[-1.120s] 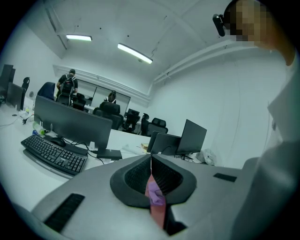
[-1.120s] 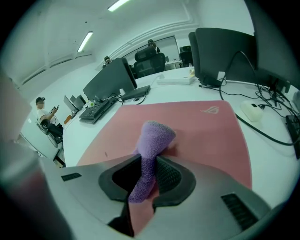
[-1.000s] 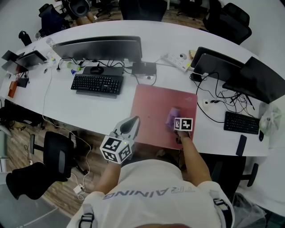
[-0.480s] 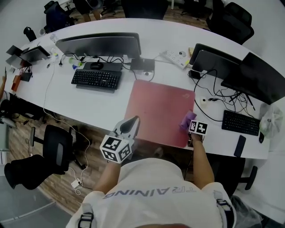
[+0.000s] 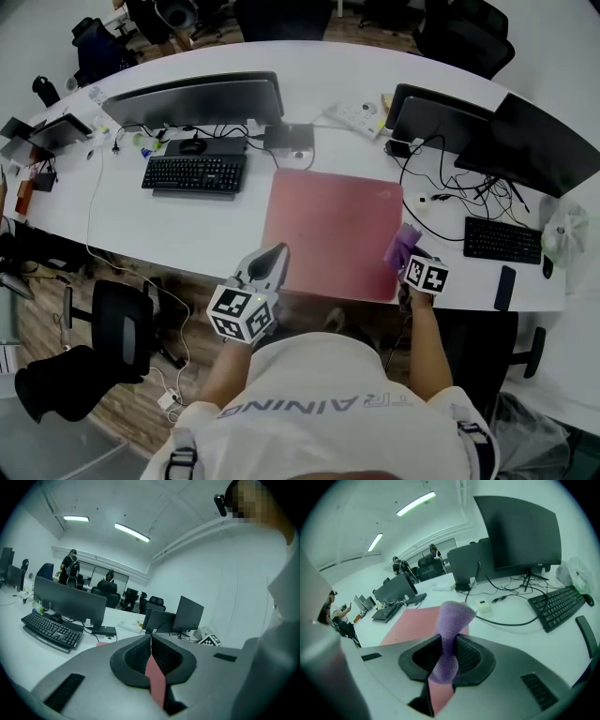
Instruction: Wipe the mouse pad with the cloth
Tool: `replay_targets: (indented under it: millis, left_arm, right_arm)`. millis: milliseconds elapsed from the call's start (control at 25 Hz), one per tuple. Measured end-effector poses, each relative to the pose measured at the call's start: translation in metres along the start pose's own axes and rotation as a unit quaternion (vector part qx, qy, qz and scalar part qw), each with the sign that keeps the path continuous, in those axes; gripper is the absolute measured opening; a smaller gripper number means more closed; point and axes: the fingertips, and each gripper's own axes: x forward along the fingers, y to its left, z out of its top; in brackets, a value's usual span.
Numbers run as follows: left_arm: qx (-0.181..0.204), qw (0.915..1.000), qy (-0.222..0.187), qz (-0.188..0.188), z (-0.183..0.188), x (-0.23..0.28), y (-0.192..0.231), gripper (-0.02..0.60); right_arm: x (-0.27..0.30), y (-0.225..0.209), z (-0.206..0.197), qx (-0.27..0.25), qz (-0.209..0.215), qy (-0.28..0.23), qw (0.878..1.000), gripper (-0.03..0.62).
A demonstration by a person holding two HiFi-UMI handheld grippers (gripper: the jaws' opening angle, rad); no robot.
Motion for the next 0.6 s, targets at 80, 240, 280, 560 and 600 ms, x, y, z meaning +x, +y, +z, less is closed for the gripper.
replay_targets:
  millis: [80, 240, 280, 560, 600]
  left_arm:
    - [0.0, 1.0, -0.004, -0.009, 0.002, -0.005, 0.004, 0.032]
    - [-0.004, 0.9997, -0.013, -0.021, 0.009, -0.021, 0.018, 0.032]
    - [-0.004, 0.9996, -0.017, -0.022, 0.011, -0.027, 0.024, 0.032]
    - [-0.001, 0.9996, -0.029, 0.001, 0.02, -0.075, 0.076, 0.032]
    - [0.0, 0.9996, -0.027, 0.003, 0.019, -0.082, 0.081, 0.032]
  right_arm:
    - [-0.016, 0.029, 0.014, -0.011, 0.016, -0.028, 0.999, 0.098]
    - [-0.045, 0.096, 0.044, -0.031, 0.054, -0.074, 0.995, 0.098]
    - [-0.05, 0.114, 0.05, -0.036, 0.065, -0.082, 0.994, 0.098]
    - [-0.044, 0.239, 0.045, -0.073, 0.141, -0.07, 0.985, 0.098]
    - [-0.039, 0.255, 0.04, -0.077, 0.149, -0.064, 0.984, 0.098]
